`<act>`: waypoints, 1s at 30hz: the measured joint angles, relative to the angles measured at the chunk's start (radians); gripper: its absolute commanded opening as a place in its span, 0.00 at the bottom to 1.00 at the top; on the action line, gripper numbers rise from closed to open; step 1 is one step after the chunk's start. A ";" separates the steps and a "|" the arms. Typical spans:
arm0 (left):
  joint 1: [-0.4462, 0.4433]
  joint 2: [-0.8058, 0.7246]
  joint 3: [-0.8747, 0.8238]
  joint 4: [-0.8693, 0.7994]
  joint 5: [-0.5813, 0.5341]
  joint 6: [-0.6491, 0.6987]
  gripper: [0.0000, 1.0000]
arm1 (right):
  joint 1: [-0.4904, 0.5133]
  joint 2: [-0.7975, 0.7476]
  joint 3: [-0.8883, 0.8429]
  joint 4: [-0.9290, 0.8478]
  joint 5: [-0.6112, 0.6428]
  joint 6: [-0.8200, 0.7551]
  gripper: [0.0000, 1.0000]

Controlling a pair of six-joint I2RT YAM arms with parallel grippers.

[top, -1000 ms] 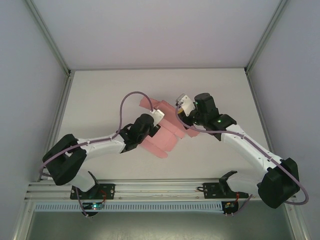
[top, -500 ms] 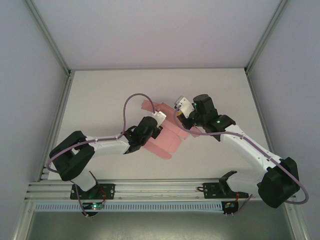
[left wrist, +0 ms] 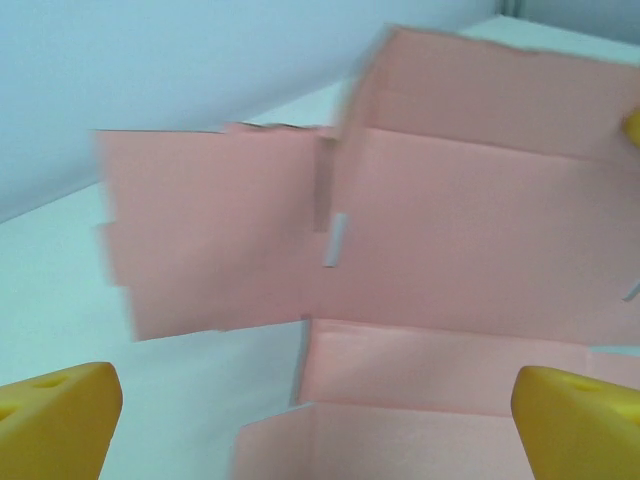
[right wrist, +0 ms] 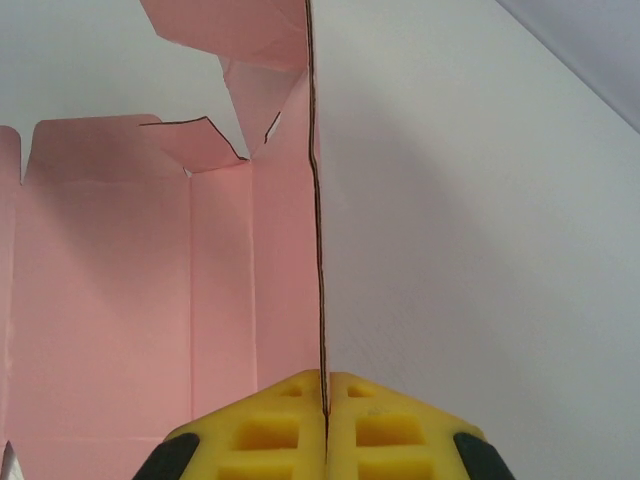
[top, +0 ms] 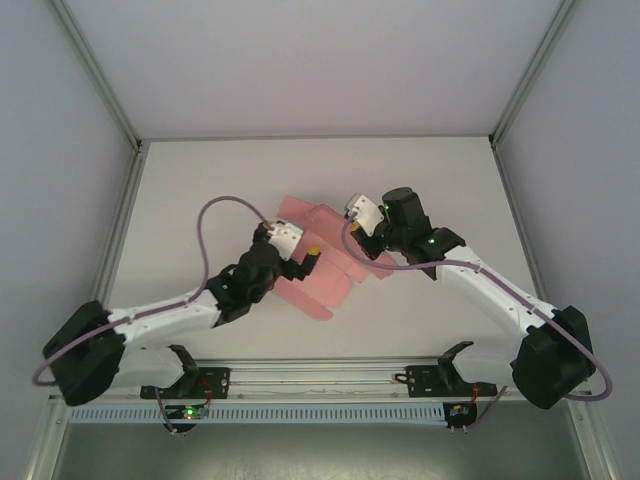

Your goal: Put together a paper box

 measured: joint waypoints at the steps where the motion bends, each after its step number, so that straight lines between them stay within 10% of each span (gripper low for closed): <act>1: 0.027 -0.038 -0.010 -0.013 -0.007 -0.022 1.00 | 0.003 0.005 0.000 0.000 0.002 -0.002 0.00; 14: 0.498 -0.160 0.034 -0.337 0.037 -0.426 1.00 | 0.036 0.049 0.040 0.012 0.041 -0.067 0.00; 30: 0.541 -0.023 0.065 -0.407 0.166 -0.512 1.00 | 0.188 0.156 -0.016 0.198 0.262 -0.479 0.00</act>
